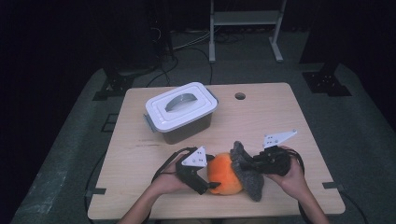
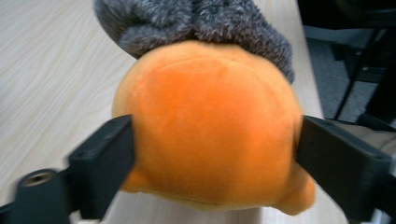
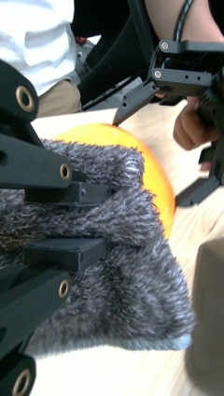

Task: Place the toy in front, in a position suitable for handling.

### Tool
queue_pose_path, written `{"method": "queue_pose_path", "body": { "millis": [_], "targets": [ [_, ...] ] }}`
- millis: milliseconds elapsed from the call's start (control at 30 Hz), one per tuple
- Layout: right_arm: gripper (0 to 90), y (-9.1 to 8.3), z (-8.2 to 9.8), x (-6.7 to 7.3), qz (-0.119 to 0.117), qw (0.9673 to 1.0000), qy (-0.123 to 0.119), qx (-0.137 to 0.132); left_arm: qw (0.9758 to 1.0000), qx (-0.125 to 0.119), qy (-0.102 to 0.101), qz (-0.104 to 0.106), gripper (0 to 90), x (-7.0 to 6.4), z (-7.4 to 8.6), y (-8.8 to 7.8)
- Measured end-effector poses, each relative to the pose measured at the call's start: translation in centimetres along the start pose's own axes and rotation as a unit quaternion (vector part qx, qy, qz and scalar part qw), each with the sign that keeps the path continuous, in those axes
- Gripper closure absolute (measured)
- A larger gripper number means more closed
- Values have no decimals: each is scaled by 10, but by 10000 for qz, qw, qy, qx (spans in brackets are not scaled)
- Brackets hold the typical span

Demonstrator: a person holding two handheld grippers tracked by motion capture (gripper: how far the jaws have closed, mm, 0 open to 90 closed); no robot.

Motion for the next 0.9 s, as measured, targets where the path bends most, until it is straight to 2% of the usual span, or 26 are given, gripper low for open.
{"method": "queue_pose_path", "body": {
  "millis": [67, 133, 200, 267, 367, 400, 567, 600, 633, 667, 700, 733, 800, 867, 900],
  "targets": [
    [747, -1, 2, -2, 62, 10000, 37, 31, 10000, 1, -33, -68, 225, 1, 0, 0],
    [748, -1, 1, -2, 84, 9999, 41, 45, 9999, 5, -59, -88, 264, 1, 0, -1],
    [749, -5, -4, 5, 125, 9999, -35, 5, 9998, -35, -104, -143, 271, 1, -1, -1],
    [749, -7, -11, 13, -38, 9998, -138, -139, 9995, -108, -236, -155, 270, 2, -3, -1],
    [746, -4, -16, 21, -49, 9996, -275, -100, 9993, -168, -302, -175, 263, 3, -3, 0],
    [746, 1, -17, 23, 8, 9994, -349, -3, 9991, -183, -326, -190, 245, 4, -3, 0],
    [748, 4, -13, 17, -95, 9997, -223, 46, 9998, -144, -98, 8, 97, 1, -3, 0],
    [748, 4, -13, 17, -95, 9997, -223, 46, 9998, -144, -98, 8, 82, 1, -3, 0],
    [748, 2, -11, 14, -72, 9998, -168, 21, 9999, -140, 25, 24, 80, -2, -3, 1],
    [748, 2, -11, 14, -72, 9998, -168, 21, 9999, -140, 25, 24, 80, -2, -3, 1],
    [748, 0, -9, 11, -51, 9999, -110, 5, 9999, -84, 140, 51, 81, -3, -3, 1],
    [748, 0, -9, 11, -51, 9999, -110, 5, 9999, -84, 140, 51, 88, -3, -3, 1],
    [748, -3, -7, 8, -17, 10000, -57, -4, 9997, -42, 226, -82, 211, -3, -2, -1],
    [749, -3, -8, 10, 12, 10000, -74, -12, 9998, -54, 162, -104, 274, -2, -3, -1],
    [750, -5, -13, 15, 103, 9998, -177, -36, 9998, -103, 71, -162, 302, -1, -3, -1]
  ]
}}
Point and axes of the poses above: each handheld gripper's, and its own axes: y roughly forward along the jaws, z roughly out of its underside, x roughly to its left, the point moved 3 cm from there along y, roughly forward along the jaws, and after that the axes turned 10 degrees about x, right-handed, at the moved point
